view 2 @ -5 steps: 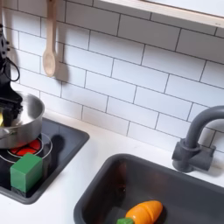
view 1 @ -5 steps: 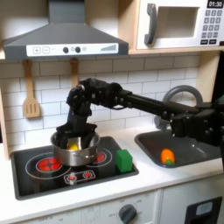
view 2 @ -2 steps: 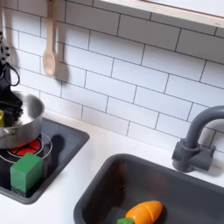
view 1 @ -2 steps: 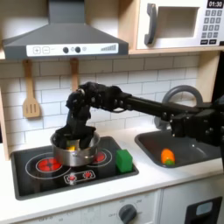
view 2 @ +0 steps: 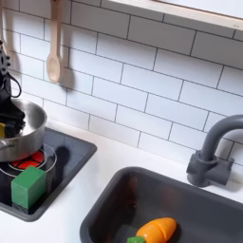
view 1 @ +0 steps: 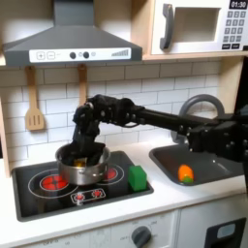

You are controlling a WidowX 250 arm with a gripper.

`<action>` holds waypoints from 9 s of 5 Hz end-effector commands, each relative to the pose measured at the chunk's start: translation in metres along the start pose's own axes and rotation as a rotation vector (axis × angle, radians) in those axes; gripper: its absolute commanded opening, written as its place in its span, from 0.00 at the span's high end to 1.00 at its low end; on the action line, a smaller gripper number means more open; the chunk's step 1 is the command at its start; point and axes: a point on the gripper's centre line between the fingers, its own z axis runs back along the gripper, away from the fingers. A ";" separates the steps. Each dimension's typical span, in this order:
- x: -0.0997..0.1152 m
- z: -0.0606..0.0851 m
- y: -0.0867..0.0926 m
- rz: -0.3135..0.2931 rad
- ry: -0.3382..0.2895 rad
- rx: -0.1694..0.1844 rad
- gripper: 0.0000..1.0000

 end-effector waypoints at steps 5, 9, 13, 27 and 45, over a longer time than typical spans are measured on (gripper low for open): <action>0.006 0.005 0.000 0.070 -0.057 0.003 1.00; 0.004 0.047 -0.006 0.044 -0.119 -0.055 1.00; 0.003 0.059 -0.005 0.081 -0.093 -0.020 0.00; 0.025 -0.001 -0.015 0.529 0.027 -0.052 0.00; -0.042 0.106 -0.195 -0.279 -0.087 -0.457 1.00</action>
